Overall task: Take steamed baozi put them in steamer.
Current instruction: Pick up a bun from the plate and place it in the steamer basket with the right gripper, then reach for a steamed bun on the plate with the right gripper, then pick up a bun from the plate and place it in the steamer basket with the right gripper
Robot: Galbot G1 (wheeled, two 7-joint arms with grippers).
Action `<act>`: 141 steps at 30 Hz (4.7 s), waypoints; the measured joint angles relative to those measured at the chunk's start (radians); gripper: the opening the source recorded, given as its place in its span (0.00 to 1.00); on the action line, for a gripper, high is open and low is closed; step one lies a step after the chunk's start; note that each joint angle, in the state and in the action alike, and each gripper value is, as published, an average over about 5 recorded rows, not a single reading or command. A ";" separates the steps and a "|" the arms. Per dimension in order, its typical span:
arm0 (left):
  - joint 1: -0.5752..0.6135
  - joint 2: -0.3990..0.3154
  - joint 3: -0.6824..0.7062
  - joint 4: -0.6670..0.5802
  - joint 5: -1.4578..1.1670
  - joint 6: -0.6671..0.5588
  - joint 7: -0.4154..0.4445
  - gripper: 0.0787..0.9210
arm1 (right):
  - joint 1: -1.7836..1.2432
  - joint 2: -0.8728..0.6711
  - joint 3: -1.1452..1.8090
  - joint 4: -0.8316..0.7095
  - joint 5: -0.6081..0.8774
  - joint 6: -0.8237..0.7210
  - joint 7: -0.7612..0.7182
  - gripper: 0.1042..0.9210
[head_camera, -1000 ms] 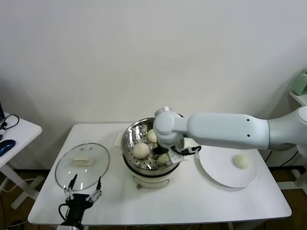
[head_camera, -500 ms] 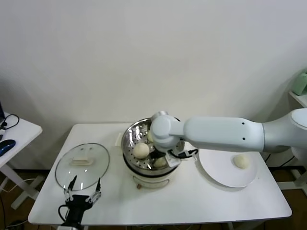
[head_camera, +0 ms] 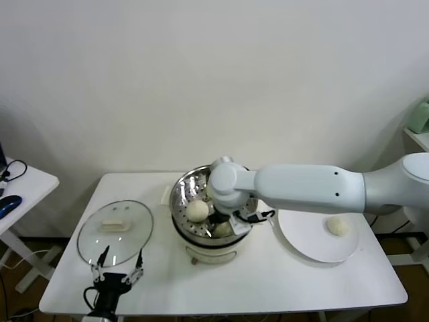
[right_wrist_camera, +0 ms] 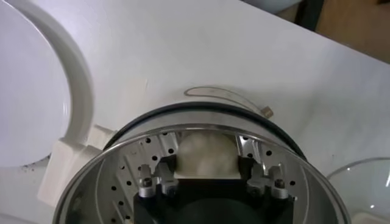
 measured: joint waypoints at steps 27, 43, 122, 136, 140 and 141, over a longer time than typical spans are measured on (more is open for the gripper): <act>0.003 -0.005 -0.004 0.001 0.003 -0.005 -0.001 0.88 | 0.085 -0.024 0.062 -0.062 0.140 -0.022 -0.024 0.88; -0.024 -0.012 -0.012 -0.018 -0.015 -0.037 0.037 0.88 | 0.222 -0.242 0.031 -0.352 0.647 -0.318 -0.059 0.88; -0.026 -0.002 0.003 0.001 -0.028 -0.027 0.063 0.88 | -0.469 -0.350 0.518 -0.901 0.302 -0.373 -0.048 0.84; -0.026 -0.002 0.005 0.001 -0.025 -0.026 0.061 0.88 | -0.466 -0.349 0.529 -0.903 0.306 -0.375 -0.045 0.73; -0.027 -0.002 0.007 0.001 -0.024 -0.026 0.061 0.88 | -0.450 -0.350 0.515 -0.899 0.331 -0.385 -0.045 0.72; -0.027 -0.002 0.008 0.002 -0.024 -0.026 0.061 0.88 | -0.444 -0.350 0.508 -0.897 0.341 -0.388 -0.045 0.72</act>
